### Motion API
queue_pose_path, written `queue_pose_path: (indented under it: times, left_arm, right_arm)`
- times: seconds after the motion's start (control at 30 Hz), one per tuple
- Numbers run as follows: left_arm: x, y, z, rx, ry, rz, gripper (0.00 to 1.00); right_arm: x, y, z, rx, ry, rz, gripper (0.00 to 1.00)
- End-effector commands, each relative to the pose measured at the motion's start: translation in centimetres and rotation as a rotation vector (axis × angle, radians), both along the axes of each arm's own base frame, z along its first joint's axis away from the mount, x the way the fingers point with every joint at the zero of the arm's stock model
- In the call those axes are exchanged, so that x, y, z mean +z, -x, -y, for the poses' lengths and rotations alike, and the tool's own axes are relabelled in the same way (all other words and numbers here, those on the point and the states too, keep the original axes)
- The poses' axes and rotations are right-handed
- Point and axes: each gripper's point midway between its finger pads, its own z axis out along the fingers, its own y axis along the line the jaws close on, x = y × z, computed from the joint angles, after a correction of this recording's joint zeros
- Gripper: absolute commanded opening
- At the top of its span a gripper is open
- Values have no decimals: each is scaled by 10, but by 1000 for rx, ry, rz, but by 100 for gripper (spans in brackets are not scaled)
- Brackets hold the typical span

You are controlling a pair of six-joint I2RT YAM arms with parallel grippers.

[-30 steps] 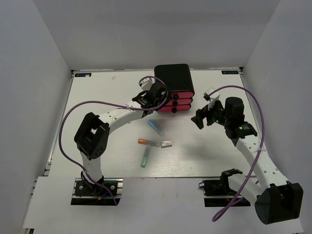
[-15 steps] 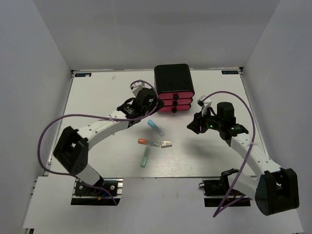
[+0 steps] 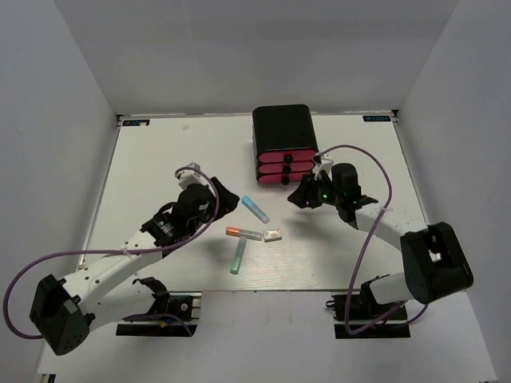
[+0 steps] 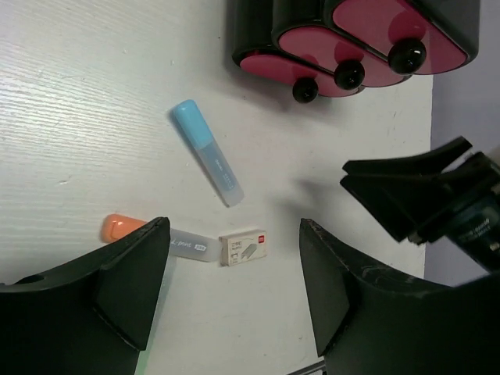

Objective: Sort the stationery into containers
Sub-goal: Open the drawer

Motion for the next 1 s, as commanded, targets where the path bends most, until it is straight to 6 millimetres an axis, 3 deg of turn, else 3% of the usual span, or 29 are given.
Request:
queue_pose_path:
  times: [0.0,0.23,0.27,0.33,0.7,0.8,0.97]
  left_arm:
    - [4,10,-9,6,25,24,77]
    - [-9,19,-17,6,1,-3,78]
    - [-9,19,-17,6,1,-3,79]
    - [-17,20,-18,0,-21,-13,79]
    - [-22,24,-20,-7,-23,-24,81]
    - [-19,23,-19,-3,-10,-20,81]
    - [-24,21,-12,-21,-5,-31,81]
  right_arm:
    - [39,-45,-14,-130,-109,82,52]
    - [36,-80,-24,-223,-114,63,55]
    - [44,-87,-27,-230,-120,81,55]
    - [33,-93,-25,-252,-98,63,55]
    - [27,-117,-24,-317,-84,79,58]
    - [28,-120,-24,-320,-95,96,52]
    - [29,-113,-27,-283,-110,126,30]
